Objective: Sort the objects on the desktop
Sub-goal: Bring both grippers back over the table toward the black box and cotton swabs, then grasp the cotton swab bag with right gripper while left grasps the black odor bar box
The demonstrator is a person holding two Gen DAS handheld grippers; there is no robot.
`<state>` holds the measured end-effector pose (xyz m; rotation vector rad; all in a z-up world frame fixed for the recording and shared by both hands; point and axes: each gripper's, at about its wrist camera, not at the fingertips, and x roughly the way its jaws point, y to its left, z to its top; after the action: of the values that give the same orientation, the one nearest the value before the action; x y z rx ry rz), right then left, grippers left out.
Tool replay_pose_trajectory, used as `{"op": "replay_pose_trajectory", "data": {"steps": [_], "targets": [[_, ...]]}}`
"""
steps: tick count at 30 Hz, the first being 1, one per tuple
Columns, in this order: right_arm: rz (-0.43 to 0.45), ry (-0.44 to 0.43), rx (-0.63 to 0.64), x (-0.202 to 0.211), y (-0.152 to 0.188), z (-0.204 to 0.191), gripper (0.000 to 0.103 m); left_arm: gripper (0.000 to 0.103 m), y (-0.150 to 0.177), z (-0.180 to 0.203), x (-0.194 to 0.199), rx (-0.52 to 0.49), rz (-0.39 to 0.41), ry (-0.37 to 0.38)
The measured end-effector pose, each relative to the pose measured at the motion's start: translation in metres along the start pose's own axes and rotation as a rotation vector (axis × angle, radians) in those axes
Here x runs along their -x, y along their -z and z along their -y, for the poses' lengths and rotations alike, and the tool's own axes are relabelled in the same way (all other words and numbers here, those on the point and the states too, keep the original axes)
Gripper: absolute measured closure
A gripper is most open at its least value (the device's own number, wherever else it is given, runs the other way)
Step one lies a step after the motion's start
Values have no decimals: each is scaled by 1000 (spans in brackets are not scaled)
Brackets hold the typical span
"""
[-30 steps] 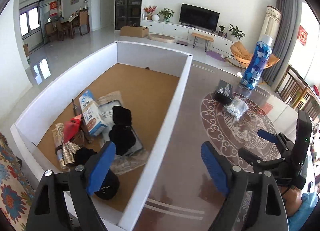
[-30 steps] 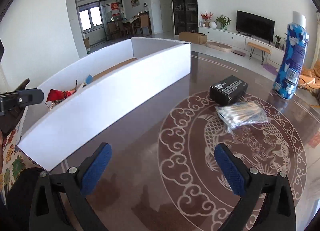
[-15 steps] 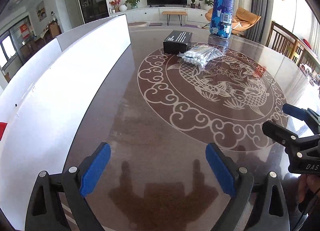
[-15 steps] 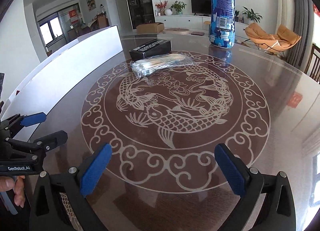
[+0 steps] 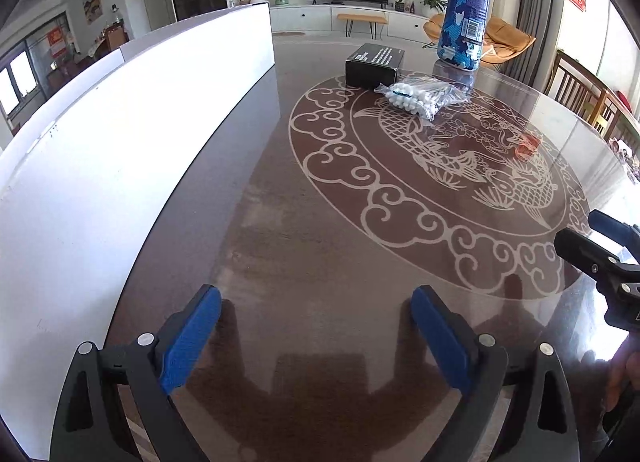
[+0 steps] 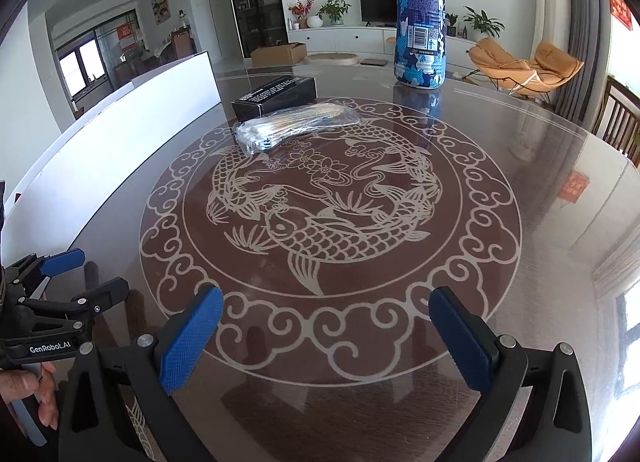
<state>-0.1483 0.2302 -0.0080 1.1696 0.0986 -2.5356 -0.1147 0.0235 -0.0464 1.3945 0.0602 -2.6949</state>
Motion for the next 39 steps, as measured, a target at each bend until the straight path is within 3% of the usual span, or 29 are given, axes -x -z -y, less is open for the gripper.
{"op": "replay_pose_trajectory", "data": {"steps": [12,14,17,22,25,28,30,36,38,39], "targets": [[-8,24,-3,-1,0,-1,0,0,-1,-2,-2,15,-8,2],[11,-68,-58,-2,-4,7,0,0,-1,-2,-3,15,-7,2],[-8,-66,-94,-19,-32,9,0,0,-1,-2,-3,16,-7,3],[10,-74,-215,-64,-111,13,0,0,-1,-2,-2,15,-7,3],[-46,-47,-283,-105,-151,10,0,0,-1,-2,-2,15,-7,3],[-105,27,-308,-139,-167,5,0,0,-1,-2,-2,16,-7,4],[-129,22,-326,-153,-169,0,0,0,-1,-2,-2,15,-8,4],[-165,160,-44,-162,-159,-42,1,0,-2,1,-2,14,-9,6],[-126,146,-36,-150,-153,-40,19,0,-3,1,-3,14,-10,7],[-113,150,-43,-145,-150,-38,35,0,-3,1,-3,14,-9,7]]}}
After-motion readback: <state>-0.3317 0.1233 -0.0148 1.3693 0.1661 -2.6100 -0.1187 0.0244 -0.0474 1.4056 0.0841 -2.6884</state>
